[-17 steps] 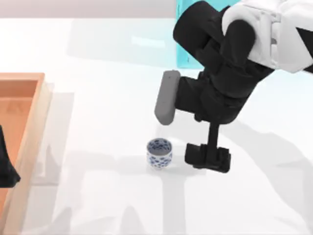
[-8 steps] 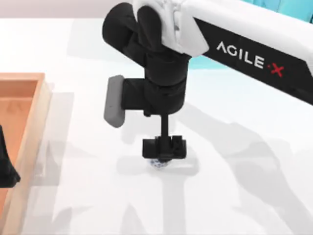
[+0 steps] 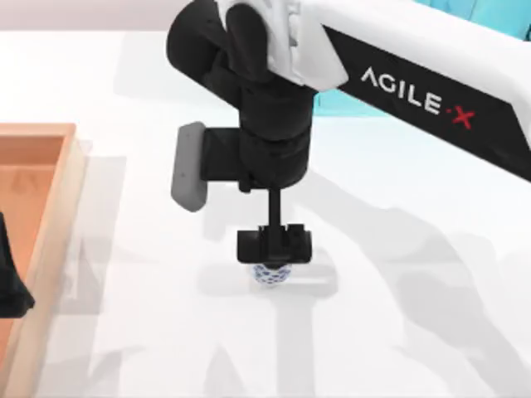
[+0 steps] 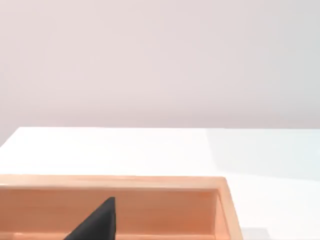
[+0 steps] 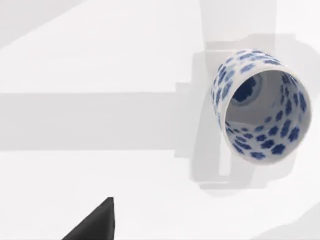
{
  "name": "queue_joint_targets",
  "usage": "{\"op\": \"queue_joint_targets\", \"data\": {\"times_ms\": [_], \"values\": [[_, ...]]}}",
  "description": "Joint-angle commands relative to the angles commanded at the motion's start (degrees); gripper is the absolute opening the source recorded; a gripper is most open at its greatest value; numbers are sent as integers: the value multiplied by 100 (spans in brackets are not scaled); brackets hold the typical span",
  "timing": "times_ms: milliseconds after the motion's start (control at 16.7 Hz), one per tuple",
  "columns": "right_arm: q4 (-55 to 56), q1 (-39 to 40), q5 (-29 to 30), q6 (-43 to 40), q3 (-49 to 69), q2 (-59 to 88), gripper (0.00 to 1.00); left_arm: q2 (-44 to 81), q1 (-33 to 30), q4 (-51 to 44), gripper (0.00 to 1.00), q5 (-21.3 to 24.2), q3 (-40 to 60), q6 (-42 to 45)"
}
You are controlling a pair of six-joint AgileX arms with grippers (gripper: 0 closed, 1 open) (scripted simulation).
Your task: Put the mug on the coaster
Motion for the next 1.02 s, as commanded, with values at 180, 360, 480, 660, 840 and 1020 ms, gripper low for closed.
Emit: {"op": "queue_joint_targets", "data": {"times_ms": [180, 360, 480, 660, 840, 1020], "values": [[223, 20, 7, -13, -224, 26, 100, 0, 0, 0, 100, 0, 0, 0], [931, 31, 9, -5, -874, 73, 100, 0, 0, 0, 100, 0, 0, 0], [1539, 38, 9, 3, -1404, 117, 100, 0, 0, 0, 100, 0, 0, 0], [2094, 46, 9, 13, -1944, 165, 100, 0, 0, 0, 100, 0, 0, 0], [2166, 47, 10, 15, -2014, 171, 100, 0, 0, 0, 100, 0, 0, 0], [2166, 47, 10, 15, -2014, 171, 92, 0, 0, 0, 100, 0, 0, 0]]}}
